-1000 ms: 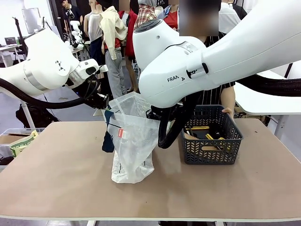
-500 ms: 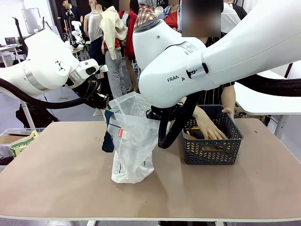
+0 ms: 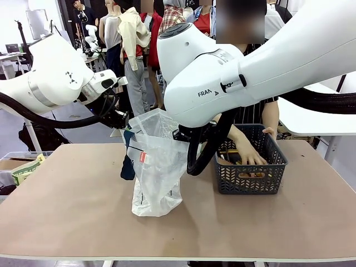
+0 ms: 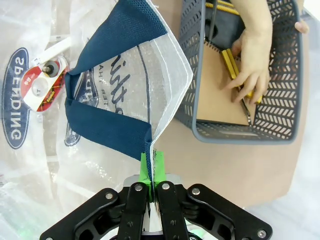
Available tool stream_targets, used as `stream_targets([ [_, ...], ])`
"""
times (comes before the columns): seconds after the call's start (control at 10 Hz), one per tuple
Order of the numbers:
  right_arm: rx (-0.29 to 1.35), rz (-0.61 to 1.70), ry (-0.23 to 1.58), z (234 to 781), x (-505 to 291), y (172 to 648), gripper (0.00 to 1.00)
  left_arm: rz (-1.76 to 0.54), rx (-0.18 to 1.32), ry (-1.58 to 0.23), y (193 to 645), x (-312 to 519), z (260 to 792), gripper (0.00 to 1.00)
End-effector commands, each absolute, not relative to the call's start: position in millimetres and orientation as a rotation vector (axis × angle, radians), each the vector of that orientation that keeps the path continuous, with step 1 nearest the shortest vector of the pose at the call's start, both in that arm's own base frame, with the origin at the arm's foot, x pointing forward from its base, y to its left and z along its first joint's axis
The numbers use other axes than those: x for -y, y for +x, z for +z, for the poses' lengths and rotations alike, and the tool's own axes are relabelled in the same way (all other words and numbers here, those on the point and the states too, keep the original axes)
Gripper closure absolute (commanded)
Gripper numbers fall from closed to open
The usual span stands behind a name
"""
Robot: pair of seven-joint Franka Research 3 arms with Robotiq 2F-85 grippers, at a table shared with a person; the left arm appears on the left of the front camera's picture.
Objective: Transfer purchased items from the store into the shopping bag.
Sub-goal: Move the Reusable shopping bag to the right side of the table.
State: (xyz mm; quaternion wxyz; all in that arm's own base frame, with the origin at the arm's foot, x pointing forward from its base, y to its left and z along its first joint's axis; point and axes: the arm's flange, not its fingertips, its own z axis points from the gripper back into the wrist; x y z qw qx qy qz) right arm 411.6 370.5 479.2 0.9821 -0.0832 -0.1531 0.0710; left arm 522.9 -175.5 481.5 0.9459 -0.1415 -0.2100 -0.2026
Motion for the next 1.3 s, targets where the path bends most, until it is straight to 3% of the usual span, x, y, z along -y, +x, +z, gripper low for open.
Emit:
stream_targets([
  [0.0, 0.309, 0.141, -0.174, 478.1, -368.2, 410.0, 1.00, -0.409, 0.429, -0.288, 523.4, 174.0, 481.8, 1.00],
  [1.2, 0.309, 0.141, -0.174, 478.1, -368.2, 410.0, 1.00, -0.409, 0.429, -0.288, 523.4, 174.0, 481.8, 1.00],
])
